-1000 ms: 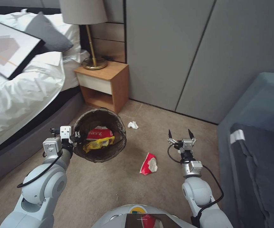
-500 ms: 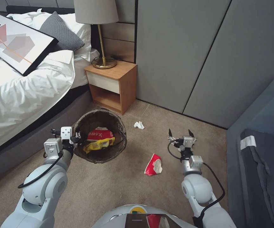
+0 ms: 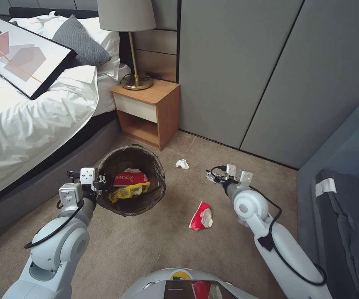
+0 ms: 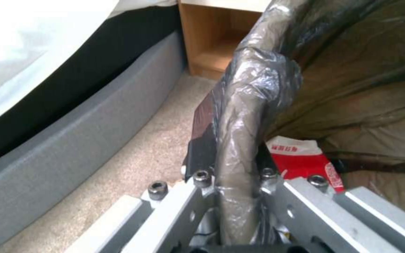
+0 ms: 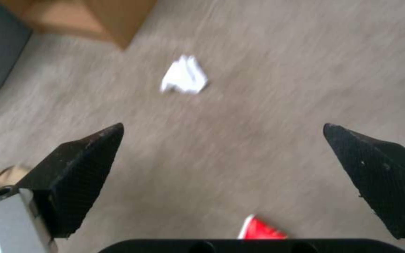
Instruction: Pick up the trash bin, then pick up the garbage from the floor and place it into the trash bin.
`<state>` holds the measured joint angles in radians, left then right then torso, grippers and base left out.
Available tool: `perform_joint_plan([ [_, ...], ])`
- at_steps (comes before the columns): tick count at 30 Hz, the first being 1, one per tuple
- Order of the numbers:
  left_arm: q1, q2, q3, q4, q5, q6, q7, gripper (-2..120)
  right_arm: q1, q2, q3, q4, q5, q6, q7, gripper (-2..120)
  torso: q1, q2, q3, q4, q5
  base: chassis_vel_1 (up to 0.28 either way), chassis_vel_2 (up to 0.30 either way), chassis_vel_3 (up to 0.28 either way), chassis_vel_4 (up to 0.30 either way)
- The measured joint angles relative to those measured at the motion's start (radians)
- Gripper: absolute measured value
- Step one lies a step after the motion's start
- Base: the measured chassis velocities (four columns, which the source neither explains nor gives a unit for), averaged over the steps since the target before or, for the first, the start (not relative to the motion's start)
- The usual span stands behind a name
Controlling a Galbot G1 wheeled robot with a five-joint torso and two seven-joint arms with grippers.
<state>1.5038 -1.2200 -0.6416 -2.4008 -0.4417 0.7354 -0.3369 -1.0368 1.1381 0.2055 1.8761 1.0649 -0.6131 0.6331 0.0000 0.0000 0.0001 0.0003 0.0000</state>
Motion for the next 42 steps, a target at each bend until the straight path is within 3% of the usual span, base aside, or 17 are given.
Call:
perform_joint_plan([
  [4, 0.002, -0.003, -0.003, 0.002, 0.004, 0.000, 0.001, 0, 0.088, 0.033, -0.078, -0.076, 0.141, -0.030, 0.083, 100, 0.000, 0.000, 0.000, -0.0001, -0.0001, 0.000, 0.000, 0.000, 0.000],
  [9, -0.002, -0.002, -0.005, 0.011, 0.005, 0.000, 0.001, 0, 0.141, 0.071, -0.124, -0.156, 0.198, -0.038, 0.112, 100, 0.000, 0.000, 0.000, -0.0003, -0.0003, 0.000, 0.000, 0.000, 0.000],
  [19, -0.012, 0.002, -0.005, 0.026, 0.005, 0.000, 0.006, 0, 0.116, 0.135, -0.133, -0.283, 0.093, -0.016, 0.112, 100, 0.000, 0.000, 0.000, -0.0003, -0.0001, 0.000, 0.000, 0.000, 0.000],
  [42, -0.029, 0.001, 0.007, 0.043, 0.004, 0.000, 0.010, 0, -0.022, 0.118, -0.077, -0.243, 0.006, -0.009, 0.154, 100, 0.000, 0.000, 0.000, -0.0004, 0.0000, 0.000, 0.000, 0.000, 0.000],
])
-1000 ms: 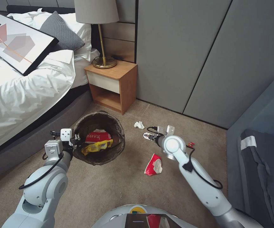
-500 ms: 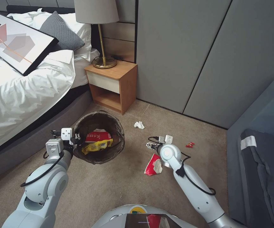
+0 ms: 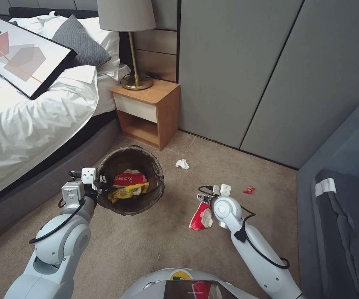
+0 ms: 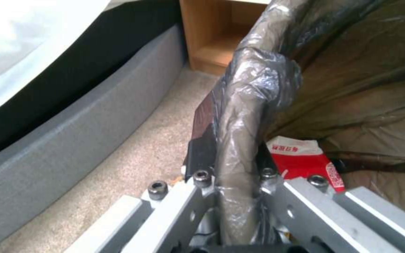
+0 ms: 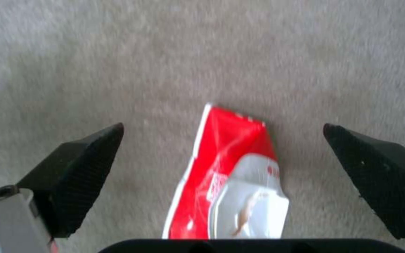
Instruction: Pick up the trash bin, then pick up the garbage from the floor and place it into the trash bin.
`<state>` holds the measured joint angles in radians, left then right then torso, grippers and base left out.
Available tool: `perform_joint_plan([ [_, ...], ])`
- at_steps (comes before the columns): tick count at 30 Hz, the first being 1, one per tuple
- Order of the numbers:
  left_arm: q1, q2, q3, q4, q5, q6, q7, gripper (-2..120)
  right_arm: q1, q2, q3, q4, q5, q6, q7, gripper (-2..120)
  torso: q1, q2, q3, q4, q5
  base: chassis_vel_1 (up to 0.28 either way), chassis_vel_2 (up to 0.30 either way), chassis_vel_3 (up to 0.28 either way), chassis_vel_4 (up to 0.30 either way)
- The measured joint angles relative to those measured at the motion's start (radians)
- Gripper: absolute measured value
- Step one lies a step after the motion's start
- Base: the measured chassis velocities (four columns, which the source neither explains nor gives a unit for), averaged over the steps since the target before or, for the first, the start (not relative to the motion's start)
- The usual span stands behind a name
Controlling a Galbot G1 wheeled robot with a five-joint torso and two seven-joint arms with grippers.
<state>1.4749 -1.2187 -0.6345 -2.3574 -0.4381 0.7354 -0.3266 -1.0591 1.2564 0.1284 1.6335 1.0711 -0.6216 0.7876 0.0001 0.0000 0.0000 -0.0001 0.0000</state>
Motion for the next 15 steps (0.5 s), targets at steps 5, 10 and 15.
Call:
perform_joint_plan([
  [5, -0.002, 0.000, 0.000, 0.000, -0.001, 0.000, 0.000, 0, -0.020, 0.010, -0.012, -0.003, -0.009, 0.003, -0.008, 100, 0.000, 0.000, 0.000, 0.0001, 0.0000, 0.000, 0.000, 0.000, 0.000],
  [10, -0.001, 0.004, -0.004, -0.001, -0.002, 0.000, 0.000, 0, -0.034, 0.016, -0.013, -0.010, -0.015, 0.004, -0.009, 100, 0.000, 0.000, 0.000, 0.0001, 0.0000, 0.000, 0.000, 0.000, 0.000],
  [15, -0.003, 0.006, -0.005, -0.001, -0.003, 0.000, 0.000, 0, -0.062, 0.018, -0.007, -0.017, -0.026, 0.005, -0.011, 100, 0.000, 0.000, 0.000, 0.0000, 0.0000, 0.000, 0.000, 0.000, 0.000],
])
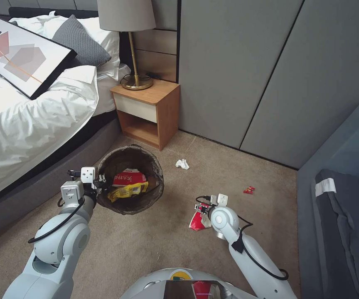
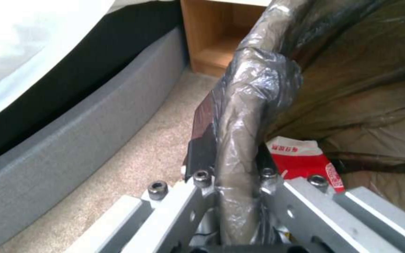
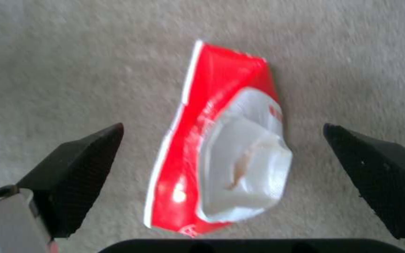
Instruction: Pick up the trash bin, then pick up the garbage from the floor and place it into the trash bin.
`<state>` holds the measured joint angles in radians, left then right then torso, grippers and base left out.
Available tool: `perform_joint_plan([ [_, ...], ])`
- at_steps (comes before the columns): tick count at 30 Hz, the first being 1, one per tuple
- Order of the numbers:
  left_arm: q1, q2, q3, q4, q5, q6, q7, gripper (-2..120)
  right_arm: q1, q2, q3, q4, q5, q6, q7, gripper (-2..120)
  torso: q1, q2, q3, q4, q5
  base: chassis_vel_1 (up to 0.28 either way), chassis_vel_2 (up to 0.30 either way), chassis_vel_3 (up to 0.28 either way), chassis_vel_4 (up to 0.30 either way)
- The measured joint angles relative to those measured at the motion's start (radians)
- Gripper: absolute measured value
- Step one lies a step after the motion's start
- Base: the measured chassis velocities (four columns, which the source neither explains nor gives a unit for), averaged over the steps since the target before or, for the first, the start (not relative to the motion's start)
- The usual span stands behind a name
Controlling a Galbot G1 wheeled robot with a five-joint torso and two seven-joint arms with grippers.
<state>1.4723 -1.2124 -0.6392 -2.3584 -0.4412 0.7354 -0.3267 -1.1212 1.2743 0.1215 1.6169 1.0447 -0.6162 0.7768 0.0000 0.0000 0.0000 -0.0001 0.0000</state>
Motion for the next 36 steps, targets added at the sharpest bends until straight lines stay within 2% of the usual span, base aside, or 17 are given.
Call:
perform_joint_plan([
  [12, 0.001, 0.002, 0.000, -0.002, 0.000, 0.000, 0.001, 0, -0.004, 0.000, 0.026, -0.087, -0.027, 0.010, -0.056, 99, 0.000, 0.000, 0.000, 0.0000, 0.0000, 0.000, 0.000, 0.000, 0.000],
  [15, 0.002, 0.002, -0.002, -0.003, -0.001, 0.000, 0.001, 0, 0.001, 0.005, 0.027, -0.108, -0.029, 0.013, -0.065, 86, 0.000, 0.000, 0.000, 0.0001, 0.0000, 0.000, 0.000, 0.000, 0.000],
  [17, 0.001, 0.002, -0.002, -0.004, -0.001, 0.000, 0.001, 0, 0.001, 0.006, 0.027, -0.111, -0.029, 0.013, -0.065, 82, 0.000, 0.000, 0.000, 0.0001, 0.0000, 0.000, 0.000, 0.000, 0.000],
  [19, 0.001, 0.001, -0.003, -0.004, -0.001, 0.000, 0.001, 0, -0.003, 0.009, 0.029, -0.113, -0.030, 0.015, -0.072, 70, 0.000, 0.000, 0.000, 0.0001, 0.0000, 0.000, 0.000, 0.000, 0.000],
  [20, 0.001, 0.001, -0.003, -0.004, -0.001, 0.000, 0.001, 0, -0.003, 0.009, 0.029, -0.113, -0.030, 0.015, -0.072, 70, 0.000, 0.000, 0.000, 0.0001, 0.0000, 0.000, 0.000, 0.000, 0.000],
  [24, 0.000, 0.001, -0.004, -0.007, -0.003, 0.000, 0.000, 0, -0.009, 0.008, 0.032, -0.102, -0.031, 0.014, -0.076, 52, 0.000, 0.000, 0.000, 0.0000, 0.0000, 0.000, 0.000, 0.000, 0.000],
  [28, -0.002, 0.001, -0.004, -0.007, -0.003, 0.000, 0.000, 0, -0.010, 0.008, 0.033, -0.098, -0.030, 0.014, -0.076, 43, 0.000, 0.000, 0.000, 0.0000, 0.0000, 0.000, 0.000, 0.000, 0.000],
  [31, -0.004, 0.001, -0.006, -0.007, -0.005, 0.000, 0.000, 0, -0.013, 0.011, 0.032, -0.092, -0.030, 0.014, -0.075, 28, 0.000, 0.000, 0.000, 0.0000, 0.0000, 0.000, 0.000, 0.000, 0.000],
  [33, -0.004, 0.001, -0.006, -0.007, -0.005, 0.000, 0.000, 0, -0.013, 0.011, 0.032, -0.090, -0.030, 0.014, -0.075, 24, 0.000, 0.000, 0.000, 0.0000, 0.0000, 0.000, 0.000, 0.000, 0.000],
  [35, -0.002, -0.001, -0.006, -0.007, -0.005, 0.000, 0.000, 0, -0.016, 0.012, 0.033, -0.084, -0.030, 0.015, -0.074, 12, 0.000, 0.000, 0.000, 0.0000, 0.0000, 0.000, 0.000, 0.000, 0.000],
  [36, -0.002, -0.001, -0.006, -0.007, -0.005, 0.000, 0.000, 0, -0.016, 0.012, 0.033, -0.084, -0.030, 0.015, -0.074, 12, 0.000, 0.000, 0.000, 0.0000, 0.0000, 0.000, 0.000, 0.000, 0.000],
])
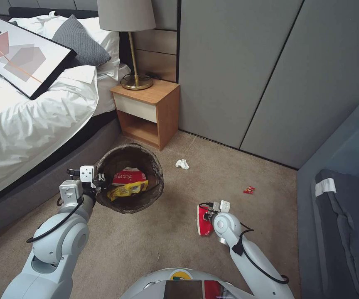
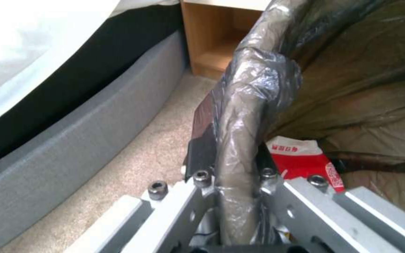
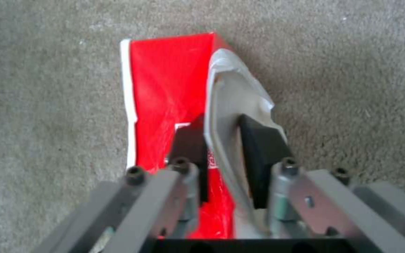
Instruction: Pick up the trash bin, then pick up the garbage from the floor and place it into the trash bin.
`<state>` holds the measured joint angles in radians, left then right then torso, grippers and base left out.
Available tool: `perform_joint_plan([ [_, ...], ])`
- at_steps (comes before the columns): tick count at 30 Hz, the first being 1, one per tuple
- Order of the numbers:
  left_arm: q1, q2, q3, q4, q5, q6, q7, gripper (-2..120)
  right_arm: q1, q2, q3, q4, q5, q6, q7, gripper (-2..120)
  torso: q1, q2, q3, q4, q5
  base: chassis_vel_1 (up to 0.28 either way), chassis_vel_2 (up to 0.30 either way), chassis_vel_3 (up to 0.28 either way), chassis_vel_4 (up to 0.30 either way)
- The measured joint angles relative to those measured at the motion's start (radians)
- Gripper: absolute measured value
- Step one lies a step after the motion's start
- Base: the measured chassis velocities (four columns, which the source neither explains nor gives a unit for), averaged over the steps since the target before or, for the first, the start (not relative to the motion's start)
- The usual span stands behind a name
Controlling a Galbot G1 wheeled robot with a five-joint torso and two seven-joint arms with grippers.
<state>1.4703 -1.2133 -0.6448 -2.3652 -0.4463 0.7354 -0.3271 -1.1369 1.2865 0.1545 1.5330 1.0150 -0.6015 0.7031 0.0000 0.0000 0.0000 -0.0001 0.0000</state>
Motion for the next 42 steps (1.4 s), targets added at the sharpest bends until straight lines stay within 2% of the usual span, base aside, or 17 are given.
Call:
perform_joint_plan([
  [2, 0.000, -0.001, 0.000, 0.000, 0.000, 0.000, 0.000, 0, -0.001, 0.000, 0.001, 0.003, 0.000, 0.000, 0.001, 8, 0.000, 0.000, 0.000, 0.0000, 0.0000, 0.000, 0.000, 0.000, 0.000],
  [3, 0.000, -0.002, 0.001, 0.000, 0.000, 0.000, 0.000, 0, -0.002, -0.001, 0.002, 0.005, 0.000, 0.000, 0.001, 0, 0.000, 0.000, 0.000, 0.0000, -0.0001, 0.000, 0.000, 0.000, 0.000],
  [14, -0.001, -0.001, 0.002, 0.001, 0.000, 0.000, -0.002, 0, -0.008, -0.001, 0.021, 0.018, 0.004, 0.002, -0.006, 0, 0.000, 0.000, 0.000, 0.0000, 0.0000, 0.000, 0.000, 0.000, 0.000],
  [20, 0.003, 0.000, 0.002, 0.000, 0.001, 0.000, -0.003, 0, -0.020, -0.014, 0.058, 0.080, 0.018, 0.000, -0.013, 0, 0.000, 0.000, 0.000, 0.0000, 0.0000, 0.000, 0.000, 0.000, 0.000],
  [23, 0.005, 0.001, 0.005, -0.004, 0.001, 0.000, -0.005, 0, -0.030, -0.049, 0.089, 0.187, 0.055, -0.006, 0.000, 0, 0.000, 0.000, 0.000, 0.0000, 0.0001, 0.000, 0.000, 0.000, 0.000],
  [25, 0.004, 0.001, 0.006, -0.004, 0.001, 0.000, -0.005, 0, -0.031, -0.053, 0.092, 0.200, 0.059, -0.007, 0.002, 0, 0.000, 0.000, 0.000, 0.0000, 0.0000, 0.000, 0.000, 0.000, 0.000],
  [26, 0.003, 0.002, 0.009, -0.005, 0.001, 0.000, -0.007, 0, -0.035, -0.085, 0.110, 0.274, 0.089, -0.013, 0.014, 0, 0.000, 0.000, 0.000, -0.0001, 0.0002, 0.000, 0.000, 0.000, 0.000],
  [28, 0.002, 0.002, 0.010, -0.005, 0.001, 0.000, -0.008, 0, -0.035, -0.101, 0.116, 0.301, 0.100, -0.015, 0.020, 0, 0.000, 0.000, 0.000, 0.0000, 0.0001, 0.000, 0.000, 0.000, 0.000],
  [30, 0.003, 0.006, 0.011, -0.005, 0.001, 0.000, -0.009, 0, -0.028, -0.160, 0.131, 0.398, 0.124, -0.021, 0.030, 0, 0.000, 0.000, 0.000, -0.0002, 0.0000, 0.000, 0.000, 0.000, 0.000],
  [34, 0.006, 0.010, 0.010, -0.004, 0.001, 0.000, -0.009, 0, -0.009, -0.215, 0.135, 0.490, 0.144, -0.026, 0.035, 0, 0.000, 0.000, 0.000, -0.0002, 0.0001, 0.000, 0.000, 0.000, 0.000],
  [37, 0.010, 0.014, 0.009, -0.004, 0.002, 0.000, -0.009, 0, 0.030, -0.292, 0.135, 0.615, 0.183, -0.029, 0.033, 0, 0.000, 0.000, 0.000, 0.0002, 0.0000, 0.000, 0.000, 0.000, 0.000],
  [42, 0.010, 0.010, 0.015, -0.001, 0.006, 0.000, -0.009, 0, 0.077, -0.355, 0.136, 0.717, 0.250, -0.034, 0.033, 0, 0.000, 0.000, 0.000, -0.0002, 0.0000, 0.000, 0.000, 0.000, 0.000],
])
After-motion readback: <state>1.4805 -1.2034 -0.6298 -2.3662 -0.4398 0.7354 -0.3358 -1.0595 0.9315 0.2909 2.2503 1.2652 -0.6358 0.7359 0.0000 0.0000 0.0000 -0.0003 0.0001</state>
